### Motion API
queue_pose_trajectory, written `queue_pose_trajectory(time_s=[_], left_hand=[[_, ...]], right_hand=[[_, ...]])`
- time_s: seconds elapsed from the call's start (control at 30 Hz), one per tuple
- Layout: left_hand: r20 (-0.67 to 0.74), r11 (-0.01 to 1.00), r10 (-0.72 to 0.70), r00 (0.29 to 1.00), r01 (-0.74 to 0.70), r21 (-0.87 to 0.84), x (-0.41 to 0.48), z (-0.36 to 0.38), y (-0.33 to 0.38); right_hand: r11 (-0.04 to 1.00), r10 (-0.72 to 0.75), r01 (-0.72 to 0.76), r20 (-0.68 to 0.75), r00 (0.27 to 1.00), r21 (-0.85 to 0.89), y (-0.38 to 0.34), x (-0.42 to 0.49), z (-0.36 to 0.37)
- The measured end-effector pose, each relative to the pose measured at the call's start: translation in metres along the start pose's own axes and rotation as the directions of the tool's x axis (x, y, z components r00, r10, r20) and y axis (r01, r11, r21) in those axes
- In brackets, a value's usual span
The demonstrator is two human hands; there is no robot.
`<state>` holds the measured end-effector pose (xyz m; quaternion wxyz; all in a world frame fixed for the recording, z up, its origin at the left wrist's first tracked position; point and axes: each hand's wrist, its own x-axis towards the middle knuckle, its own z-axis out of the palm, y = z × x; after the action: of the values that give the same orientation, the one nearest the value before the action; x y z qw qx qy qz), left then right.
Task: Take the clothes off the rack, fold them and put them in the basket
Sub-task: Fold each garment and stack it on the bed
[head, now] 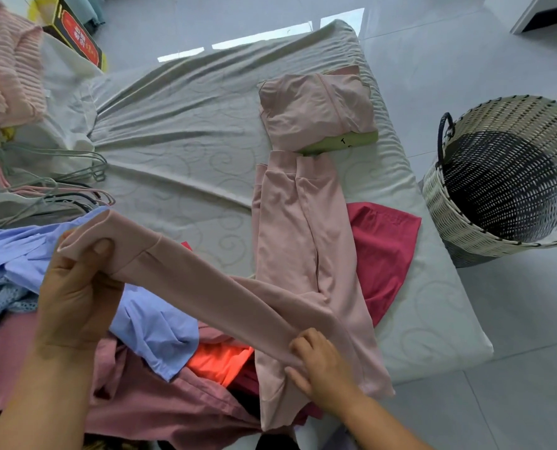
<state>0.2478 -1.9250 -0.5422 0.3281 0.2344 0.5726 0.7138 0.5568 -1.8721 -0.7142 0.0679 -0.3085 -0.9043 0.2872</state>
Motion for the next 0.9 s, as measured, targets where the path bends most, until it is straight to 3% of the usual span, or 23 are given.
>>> queue_pose_trajectory(time_s=[0.17, 0.23, 0.33, 0.43, 0.57, 0.67, 0.73, 0.83, 0.9], left_hand=[[-0.064, 0.997, -0.001, 0.998, 0.006, 0.077, 0.006, 0.009, -0.001], [-0.078, 0.99, -0.01, 0.997, 0.02, 0.136, 0.006, 0.007, 0.005], [-0.132, 0.98, -0.022, 0.991, 0.048, 0.191, 0.009, -0.008, 0.012], [-0.144, 0.968, -0.012, 0.989, 0.048, 0.245, 0.013, -0.011, 0.02], [-0.148, 0.942, -0.009, 0.989, 0.058, 0.331, 0.047, 0.038, 0.022], [-0.018, 0.92, 0.017, 1.0, -0.009, 0.393, 0.095, 0.108, 0.014], [0.031, 0.944, 0.008, 1.0, -0.017, 0.329, 0.134, 0.147, -0.004], [-0.025, 0.918, -0.182, 0.983, 0.179, 0.353, 0.176, 0.173, -0.065], [-0.161, 0.795, -0.39, 0.907, 0.42, 0.438, 0.169, 0.169, -0.12]], right_hand=[[0.987, 0.156, -0.157, -0.013, 0.988, -0.022, -0.03, 0.027, 0.005], [0.99, 0.13, -0.128, -0.025, 0.991, 0.062, -0.029, 0.031, 0.001], [0.947, 0.076, -0.113, 0.132, 0.988, 0.301, -0.02, 0.013, -0.018], [0.778, 0.179, -0.312, 0.285, 0.942, 0.546, -0.012, 0.001, -0.041], [0.499, 0.323, -0.506, 0.39, 0.862, 0.704, 0.006, 0.007, -0.065], [0.24, 0.391, -0.575, 0.464, 0.795, 0.783, 0.029, 0.018, -0.074], [0.134, 0.457, -0.567, 0.457, 0.763, 0.813, 0.046, 0.028, -0.073], [0.117, 0.61, -0.579, 0.402, 0.684, 0.807, 0.071, 0.041, -0.065], [0.119, 0.673, -0.643, 0.415, 0.613, 0.757, 0.082, 0.045, -0.057]])
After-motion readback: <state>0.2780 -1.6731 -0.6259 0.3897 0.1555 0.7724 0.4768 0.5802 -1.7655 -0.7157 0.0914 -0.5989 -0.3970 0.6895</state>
